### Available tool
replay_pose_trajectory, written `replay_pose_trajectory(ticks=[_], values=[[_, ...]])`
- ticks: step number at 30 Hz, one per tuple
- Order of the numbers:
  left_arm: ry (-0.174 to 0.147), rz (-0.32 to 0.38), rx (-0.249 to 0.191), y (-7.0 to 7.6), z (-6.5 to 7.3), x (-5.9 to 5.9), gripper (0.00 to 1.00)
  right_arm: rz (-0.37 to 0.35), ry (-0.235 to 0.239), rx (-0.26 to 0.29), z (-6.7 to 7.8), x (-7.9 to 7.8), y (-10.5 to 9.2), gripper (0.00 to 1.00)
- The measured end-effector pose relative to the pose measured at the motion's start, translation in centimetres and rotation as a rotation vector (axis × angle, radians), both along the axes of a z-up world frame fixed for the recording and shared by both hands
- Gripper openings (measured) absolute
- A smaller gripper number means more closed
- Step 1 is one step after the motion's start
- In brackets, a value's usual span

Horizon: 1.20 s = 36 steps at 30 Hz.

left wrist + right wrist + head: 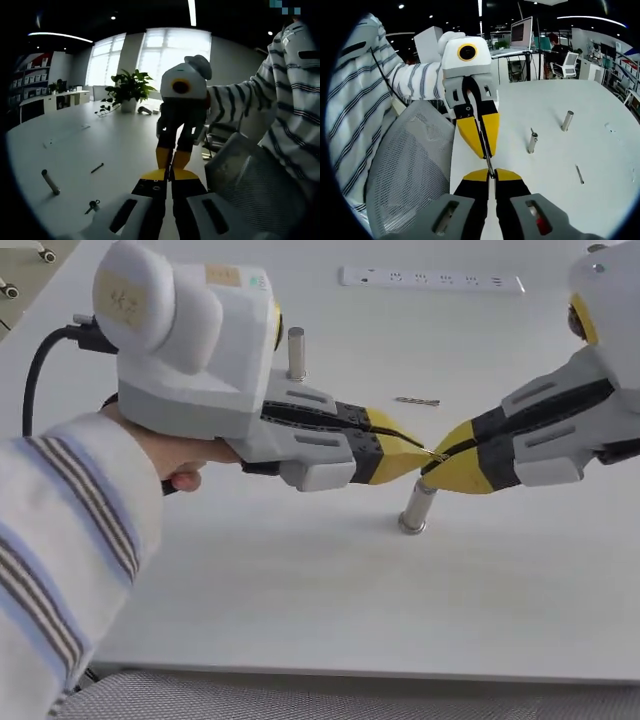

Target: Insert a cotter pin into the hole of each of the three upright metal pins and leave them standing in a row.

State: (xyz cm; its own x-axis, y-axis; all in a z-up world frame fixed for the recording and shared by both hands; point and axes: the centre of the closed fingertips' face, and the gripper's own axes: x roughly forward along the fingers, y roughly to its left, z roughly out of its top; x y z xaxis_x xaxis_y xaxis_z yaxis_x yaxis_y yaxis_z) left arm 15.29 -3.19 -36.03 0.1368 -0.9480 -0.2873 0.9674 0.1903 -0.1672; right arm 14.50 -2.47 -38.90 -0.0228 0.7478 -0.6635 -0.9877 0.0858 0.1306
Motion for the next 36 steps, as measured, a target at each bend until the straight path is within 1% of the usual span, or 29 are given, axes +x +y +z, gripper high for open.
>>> replay_pose_trajectory(ticks=[3,5,6,7,9,11,15,19,20,21,23,24,25,29,33,36], values=[[-0.006,-0.014,0.006,-0.1,-0.1,-0.2,0.00,0.016,-0.010,-0.015,0.0,-0.2,-0.2,0.00],[-0.011,-0.025,0.016,-0.2,-0.3,-0.3,0.00,0.027,-0.014,-0.026,-0.1,-0.3,-0.4,0.00],[-0.018,-0.034,0.024,-0.3,-0.5,-0.4,0.00,0.031,-0.018,-0.031,-0.1,-0.4,-0.4,0.00],[-0.025,-0.037,0.030,-0.3,-0.6,-0.4,0.00,0.034,-0.027,-0.034,-0.1,-0.5,-0.5,0.00],[-0.027,-0.042,0.032,-0.3,-0.7,-0.5,0.00,0.047,-0.054,-0.049,-0.1,-0.6,-0.5,0.00],[-0.053,-0.049,0.031,-0.4,-0.5,-0.6,0.00,0.060,-0.070,-0.059,0.0,-0.7,-0.6,0.00],[-0.087,-0.053,0.034,-0.8,-0.3,-1.0,0.00,0.061,-0.084,-0.064,0.4,-0.8,-0.8,0.00],[-0.097,-0.046,0.050,-0.9,-0.6,-0.8,0.00,0.056,-0.092,-0.077,0.2,-0.8,-1.1,0.00],[-0.097,-0.038,0.055,-1.0,-0.7,-0.7,0.02,0.056,-0.092,-0.080,0.1,-0.9,-1.1,0.00],[-0.132,-0.038,0.066,-1.0,-0.8,-0.5,0.05,0.054,-0.096,-0.084,0.1,-1.0,-1.2,0.00],[-0.122,-0.042,0.073,-1.1,-1.1,-0.6,0.14,0.049,-0.104,-0.092,-0.1,-0.8,-1.5,0.00],[-0.118,-0.052,0.078,-1.2,-1.2,-0.8,0.19,0.047,-0.106,-0.094,-0.1,-0.7,-1.6,0.00],[-0.118,-0.051,0.082,-1.2,-1.4,-0.7,0.23,0.040,-0.108,-0.099,-0.2,-0.5,-1.8,0.00],[-0.113,-0.037,0.104,-1.3,-2.1,-0.2,0.26,0.021,-0.124,-0.138,-0.9,-0.1,-3.0,0.00],[-0.110,-0.030,0.131,-1.5,-2.8,0.2,0.33,-0.008,-0.125,-0.176,-1.7,0.3,-4.3,0.00],[-0.106,-0.026,0.161,-1.7,-3.7,0.5,0.33,-0.031,-0.131,-0.234,-2.7,0.7,-5.7,0.00]])
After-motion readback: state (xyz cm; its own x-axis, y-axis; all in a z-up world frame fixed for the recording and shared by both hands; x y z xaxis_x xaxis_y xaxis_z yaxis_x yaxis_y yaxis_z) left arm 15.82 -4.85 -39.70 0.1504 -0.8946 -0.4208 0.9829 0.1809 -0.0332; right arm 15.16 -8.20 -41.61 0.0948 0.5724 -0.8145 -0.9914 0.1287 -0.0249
